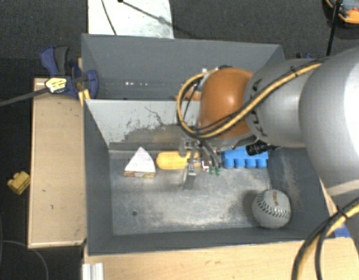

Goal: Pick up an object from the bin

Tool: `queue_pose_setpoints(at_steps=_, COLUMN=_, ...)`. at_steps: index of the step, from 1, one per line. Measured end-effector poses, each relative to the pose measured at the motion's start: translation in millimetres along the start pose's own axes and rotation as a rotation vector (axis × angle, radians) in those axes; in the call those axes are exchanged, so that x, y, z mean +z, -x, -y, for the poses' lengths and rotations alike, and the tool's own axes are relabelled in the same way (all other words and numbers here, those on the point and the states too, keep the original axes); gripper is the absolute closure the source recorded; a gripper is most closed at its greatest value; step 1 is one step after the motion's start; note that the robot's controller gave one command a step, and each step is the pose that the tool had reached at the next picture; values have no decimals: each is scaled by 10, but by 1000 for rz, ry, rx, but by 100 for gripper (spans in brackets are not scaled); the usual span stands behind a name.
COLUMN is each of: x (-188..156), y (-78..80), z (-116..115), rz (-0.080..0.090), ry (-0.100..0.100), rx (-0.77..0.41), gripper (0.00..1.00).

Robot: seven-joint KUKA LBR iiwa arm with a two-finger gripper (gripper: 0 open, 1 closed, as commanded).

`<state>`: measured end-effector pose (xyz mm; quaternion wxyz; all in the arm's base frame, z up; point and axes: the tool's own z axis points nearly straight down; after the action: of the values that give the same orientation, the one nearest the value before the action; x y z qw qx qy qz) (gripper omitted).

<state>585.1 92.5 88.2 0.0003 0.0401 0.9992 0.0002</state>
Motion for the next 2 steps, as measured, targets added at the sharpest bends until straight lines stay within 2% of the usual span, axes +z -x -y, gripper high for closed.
queue_pose_setpoints(at_steps=1, x=-531, y=36, z=-75, rz=0, ry=0, rx=57, gripper=0)
queue_pose_setpoints(at_steps=2, x=110, y=33, z=-121, rz=5, ry=1, rx=29, gripper=0)
